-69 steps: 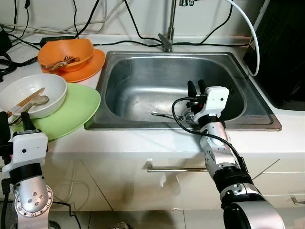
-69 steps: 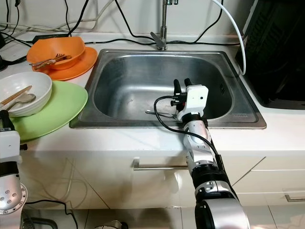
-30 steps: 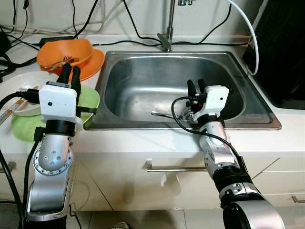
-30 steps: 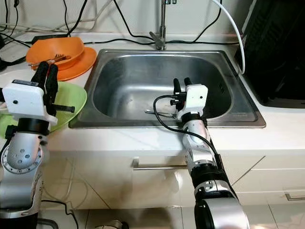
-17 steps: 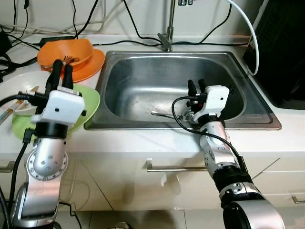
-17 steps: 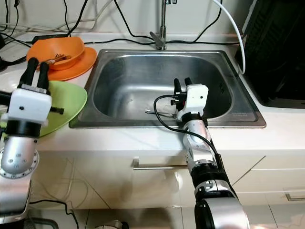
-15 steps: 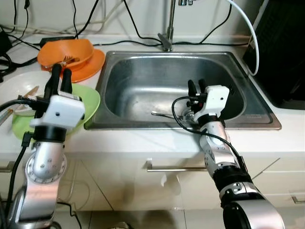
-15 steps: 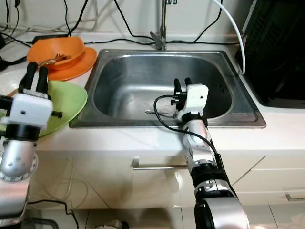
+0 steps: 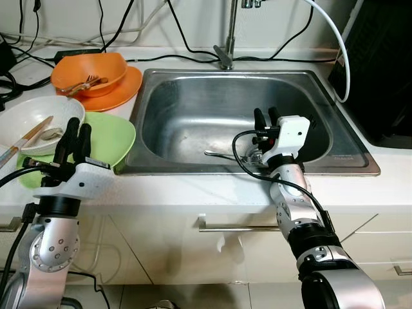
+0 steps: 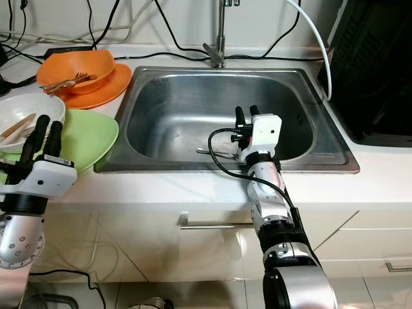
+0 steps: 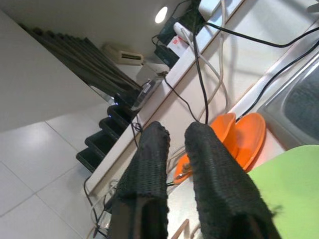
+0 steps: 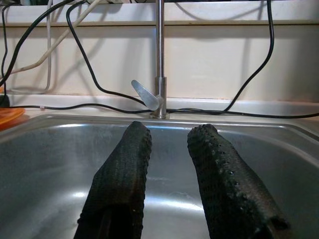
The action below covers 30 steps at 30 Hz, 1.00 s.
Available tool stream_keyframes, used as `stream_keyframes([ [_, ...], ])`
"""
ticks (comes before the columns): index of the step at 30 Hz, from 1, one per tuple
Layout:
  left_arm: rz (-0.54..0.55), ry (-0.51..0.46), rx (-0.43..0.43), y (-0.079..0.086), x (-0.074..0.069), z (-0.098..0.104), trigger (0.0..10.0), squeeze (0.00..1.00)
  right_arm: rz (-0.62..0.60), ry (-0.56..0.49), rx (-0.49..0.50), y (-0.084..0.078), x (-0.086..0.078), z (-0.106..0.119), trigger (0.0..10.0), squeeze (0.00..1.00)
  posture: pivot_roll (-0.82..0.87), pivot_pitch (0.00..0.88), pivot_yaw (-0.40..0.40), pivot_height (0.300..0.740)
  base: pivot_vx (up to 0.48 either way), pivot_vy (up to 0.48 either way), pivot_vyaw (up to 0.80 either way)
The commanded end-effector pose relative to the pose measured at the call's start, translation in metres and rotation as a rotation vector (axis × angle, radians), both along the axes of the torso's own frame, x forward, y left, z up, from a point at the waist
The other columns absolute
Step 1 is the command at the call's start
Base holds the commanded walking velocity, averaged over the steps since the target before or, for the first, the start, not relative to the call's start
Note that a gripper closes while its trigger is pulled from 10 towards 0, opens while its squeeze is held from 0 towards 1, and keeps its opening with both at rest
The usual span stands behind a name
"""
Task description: Kitchen organization
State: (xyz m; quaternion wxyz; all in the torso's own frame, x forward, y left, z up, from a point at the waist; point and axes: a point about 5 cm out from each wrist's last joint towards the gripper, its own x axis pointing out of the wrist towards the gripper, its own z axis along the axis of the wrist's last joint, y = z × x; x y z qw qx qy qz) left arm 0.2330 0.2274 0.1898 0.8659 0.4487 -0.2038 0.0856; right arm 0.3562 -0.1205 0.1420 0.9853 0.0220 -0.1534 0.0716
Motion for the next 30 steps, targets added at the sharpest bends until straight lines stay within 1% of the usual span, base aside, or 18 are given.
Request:
stream_keyframes([
  [1, -0.002, 0.0, 0.016, 0.002, 0.0, 0.002, 10.0, 1.0, -0.007, 0.085, 0.011, -0.001, -0.004, -0.02, 10.0, 0.0, 0.29, 0.053, 0.035, 0.74, 0.0, 0.0, 0.0],
  [6, -0.02, 0.005, 0.024, 0.002, 0.001, 0.005, 10.0, 1.0, -0.007, 0.085, 0.01, -0.001, -0.004, -0.02, 10.0, 0.0, 0.29, 0.054, 0.034, 0.74, 0.0, 0.0, 0.0],
  [11, -0.064, 0.025, 0.037, 0.001, 0.003, 0.007, 10.0, 1.0, -0.006, 0.084, 0.012, -0.001, -0.005, -0.02, 10.0, 0.0, 0.29, 0.056, 0.035, 0.74, 0.0, 0.0, 0.0],
  [13, -0.07, 0.048, 0.046, 0.001, 0.004, 0.006, 10.0, 1.0, -0.006, 0.085, 0.012, -0.001, -0.005, -0.02, 10.0, 0.0, 0.29, 0.056, 0.036, 0.74, 0.0, 0.0, 0.0],
  [15, -0.082, 0.117, 0.073, 0.001, 0.009, 0.001, 10.0, 1.0, -0.005, 0.086, 0.012, 0.0, -0.005, -0.02, 10.0, 0.0, 0.29, 0.055, 0.034, 0.74, 0.0, 0.0, 0.0],
  [16, -0.087, 0.145, 0.087, 0.001, 0.01, -0.002, 10.0, 0.0, -0.005, 0.086, 0.012, 0.0, -0.005, -0.02, 10.0, 0.0, 0.29, 0.055, 0.036, 0.74, 0.0, 0.0, 0.0],
  [17, -0.088, 0.16, 0.091, 0.002, 0.011, -0.004, 10.0, 0.0, -0.005, 0.085, 0.012, 0.0, -0.005, -0.02, 10.0, 0.0, 0.29, 0.055, 0.036, 0.74, 0.0, 0.0, 0.0],
  [19, -0.087, 0.159, 0.079, 0.002, 0.012, -0.005, 10.0, 0.0, -0.007, 0.086, 0.012, 0.0, -0.005, -0.02, 10.0, 0.0, 0.29, 0.055, 0.036, 0.74, 0.0, 0.0, 0.0],
  [23, -0.09, 0.172, 0.086, 0.003, 0.014, -0.005, 10.0, 0.0, -0.009, 0.086, 0.013, -0.001, -0.005, -0.02, 10.0, 0.0, 0.28, 0.055, 0.038, 0.74, 0.0, 0.0, 0.0],
  [30, -0.096, 0.181, 0.101, 0.004, 0.018, -0.001, 10.0, 0.0, -0.01, 0.085, 0.014, -0.001, -0.005, -0.021, 10.0, 0.0, 0.28, 0.053, 0.038, 0.74, 0.0, 0.0, 0.0],
])
